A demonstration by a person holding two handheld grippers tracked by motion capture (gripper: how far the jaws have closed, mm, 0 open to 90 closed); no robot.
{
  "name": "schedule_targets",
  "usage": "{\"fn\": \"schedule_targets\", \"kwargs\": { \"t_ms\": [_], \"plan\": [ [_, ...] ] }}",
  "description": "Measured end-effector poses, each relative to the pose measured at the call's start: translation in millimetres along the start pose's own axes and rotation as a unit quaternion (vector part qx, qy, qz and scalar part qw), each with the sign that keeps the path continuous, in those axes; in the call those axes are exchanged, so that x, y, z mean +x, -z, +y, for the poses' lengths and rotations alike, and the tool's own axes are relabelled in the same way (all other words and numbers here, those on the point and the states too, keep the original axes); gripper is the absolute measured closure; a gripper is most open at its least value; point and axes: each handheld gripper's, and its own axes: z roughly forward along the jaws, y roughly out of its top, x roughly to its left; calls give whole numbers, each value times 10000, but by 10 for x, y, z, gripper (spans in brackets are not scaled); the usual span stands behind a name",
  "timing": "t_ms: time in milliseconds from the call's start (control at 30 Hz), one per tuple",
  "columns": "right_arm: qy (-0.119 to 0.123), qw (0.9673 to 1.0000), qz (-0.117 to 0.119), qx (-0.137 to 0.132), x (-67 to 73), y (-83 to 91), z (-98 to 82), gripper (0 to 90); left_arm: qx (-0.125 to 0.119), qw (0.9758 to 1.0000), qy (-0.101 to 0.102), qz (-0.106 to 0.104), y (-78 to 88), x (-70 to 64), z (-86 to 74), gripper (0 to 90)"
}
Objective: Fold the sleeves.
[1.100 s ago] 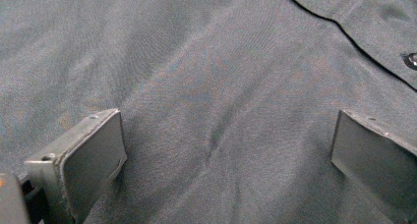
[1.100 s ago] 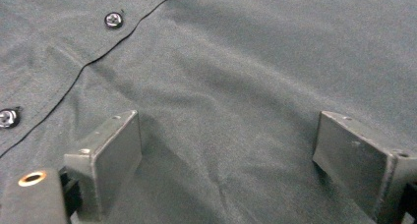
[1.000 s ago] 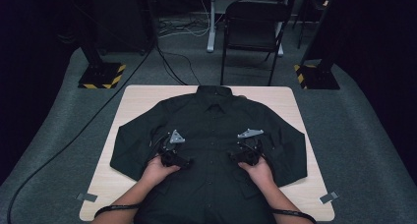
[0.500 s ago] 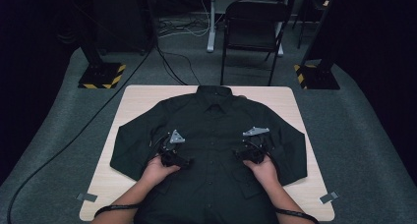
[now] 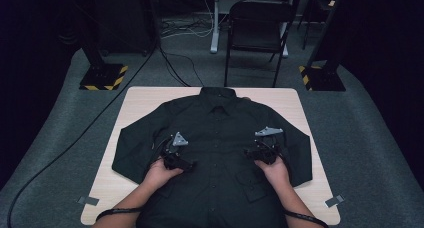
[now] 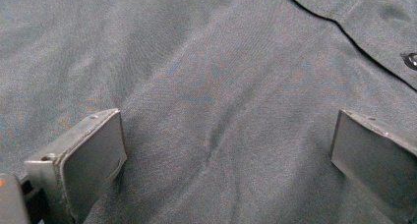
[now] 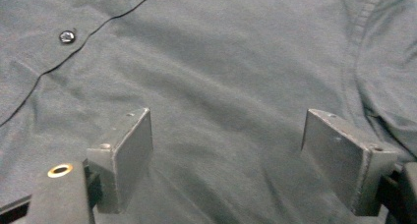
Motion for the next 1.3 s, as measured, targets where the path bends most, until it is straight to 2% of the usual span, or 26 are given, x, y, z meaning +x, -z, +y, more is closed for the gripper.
{"fn": "schedule_targets", "kwargs": {
  "t_ms": [833,1300],
  "plan": [
    [-105,9998,-184,-25,-286,161,-66,214,4,10000,0,0,0,0,0,0],
    [-433,9982,-408,-65,-549,281,-134,235,3,10000,7,-1,0,-1,0,0]
  ]
}}
